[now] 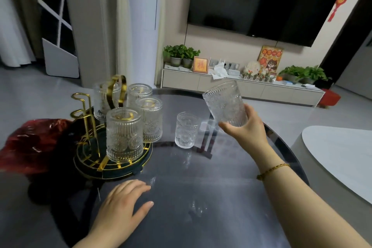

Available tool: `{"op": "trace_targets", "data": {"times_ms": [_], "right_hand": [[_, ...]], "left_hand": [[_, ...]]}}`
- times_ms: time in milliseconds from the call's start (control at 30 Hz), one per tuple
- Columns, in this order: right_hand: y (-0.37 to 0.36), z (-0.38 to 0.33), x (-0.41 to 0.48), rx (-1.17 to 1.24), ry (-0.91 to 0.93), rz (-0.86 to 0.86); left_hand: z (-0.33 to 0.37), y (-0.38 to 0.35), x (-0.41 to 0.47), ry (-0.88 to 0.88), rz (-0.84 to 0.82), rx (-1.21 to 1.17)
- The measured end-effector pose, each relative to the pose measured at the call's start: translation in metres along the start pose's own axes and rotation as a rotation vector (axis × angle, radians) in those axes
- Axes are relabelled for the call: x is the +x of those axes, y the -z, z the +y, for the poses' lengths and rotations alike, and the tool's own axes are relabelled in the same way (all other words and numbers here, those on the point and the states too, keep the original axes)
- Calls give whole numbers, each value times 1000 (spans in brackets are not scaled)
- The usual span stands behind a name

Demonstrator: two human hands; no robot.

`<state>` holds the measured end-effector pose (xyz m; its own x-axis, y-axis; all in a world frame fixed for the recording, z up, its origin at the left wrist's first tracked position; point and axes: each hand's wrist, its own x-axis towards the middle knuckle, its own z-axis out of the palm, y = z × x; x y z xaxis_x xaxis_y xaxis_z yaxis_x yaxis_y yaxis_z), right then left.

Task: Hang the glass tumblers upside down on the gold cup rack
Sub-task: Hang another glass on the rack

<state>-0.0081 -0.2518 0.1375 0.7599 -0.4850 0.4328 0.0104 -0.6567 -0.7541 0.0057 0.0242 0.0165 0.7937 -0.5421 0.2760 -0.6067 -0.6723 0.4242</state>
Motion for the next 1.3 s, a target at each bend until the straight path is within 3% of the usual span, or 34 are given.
{"op": "trace_targets", "data": {"times_ms": [67, 233, 367, 533, 633, 900, 1300], "right_hand": [[4, -26, 5, 9, 33, -65], [-3, -91, 14, 14, 109, -343], [-21, -138, 23, -80, 163, -400], [-48, -182, 40, -27, 234, -458], [-70, -207, 49, -53, 290, -502], [-148, -263, 54, -409, 495, -634], [-221, -260, 60, -692, 498, -846]], "left_hand": [[-11, 12, -7, -18, 130, 16], [-49, 42, -7, 232, 346, -37], [-74, 40, -2, 299, 199, 55], [-96, 22, 2, 308, 63, 129], [-103, 17, 5, 286, 88, 102], [-102, 17, 2, 203, 271, -8], [-103, 21, -1, 214, 206, 12]]}}
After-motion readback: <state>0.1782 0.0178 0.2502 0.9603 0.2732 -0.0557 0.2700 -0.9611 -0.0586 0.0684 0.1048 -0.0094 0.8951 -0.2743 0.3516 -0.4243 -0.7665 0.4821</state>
